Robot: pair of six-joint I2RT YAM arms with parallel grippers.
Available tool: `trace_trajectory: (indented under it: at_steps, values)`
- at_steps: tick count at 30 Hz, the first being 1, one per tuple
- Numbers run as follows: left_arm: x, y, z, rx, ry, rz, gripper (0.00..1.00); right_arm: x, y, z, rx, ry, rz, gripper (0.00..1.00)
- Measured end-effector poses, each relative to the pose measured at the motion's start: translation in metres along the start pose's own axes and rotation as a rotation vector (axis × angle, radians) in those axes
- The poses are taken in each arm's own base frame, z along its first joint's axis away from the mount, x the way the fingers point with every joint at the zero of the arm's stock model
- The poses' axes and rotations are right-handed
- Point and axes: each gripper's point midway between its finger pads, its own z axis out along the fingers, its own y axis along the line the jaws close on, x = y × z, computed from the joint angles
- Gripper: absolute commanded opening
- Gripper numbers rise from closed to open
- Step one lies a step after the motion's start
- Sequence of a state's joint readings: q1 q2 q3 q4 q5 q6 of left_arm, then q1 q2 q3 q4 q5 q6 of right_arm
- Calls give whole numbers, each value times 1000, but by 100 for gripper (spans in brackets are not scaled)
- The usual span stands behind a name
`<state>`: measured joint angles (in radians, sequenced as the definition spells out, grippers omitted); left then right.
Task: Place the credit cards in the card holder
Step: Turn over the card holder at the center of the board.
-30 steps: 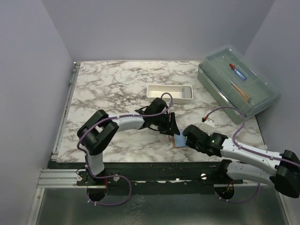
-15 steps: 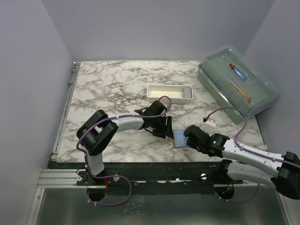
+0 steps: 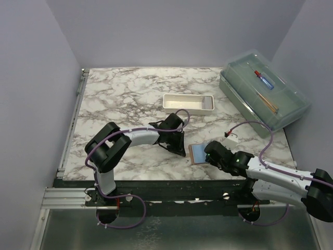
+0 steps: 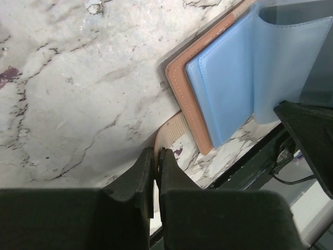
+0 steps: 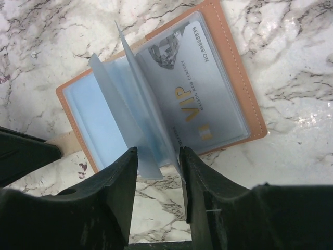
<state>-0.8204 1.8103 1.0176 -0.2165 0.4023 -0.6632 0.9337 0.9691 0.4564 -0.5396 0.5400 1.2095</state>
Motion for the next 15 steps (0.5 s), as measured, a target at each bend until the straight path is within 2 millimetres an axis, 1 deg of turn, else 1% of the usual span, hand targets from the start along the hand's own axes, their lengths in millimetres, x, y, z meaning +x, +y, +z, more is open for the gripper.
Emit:
trace_trajectory:
  at_steps: [1,4,7,12,15]
  values:
    - [0,1,0,-2,1,-3,0,0,1,1,-7,-2,-3,45]
    - [0,6,-1,-11,3,-2,0,-1,4,3,-22,-10,-5,51]
    - [-3,11,-5,-20,-4,-2,0,-3,8,3,-41,-19,-4,53]
    - [-1,21,-15,-43,-4,0,0,-5,12,7,-71,-34,-17,58]
    - [1,26,-22,-52,-2,2,0,-8,20,8,-105,-46,-35,59]
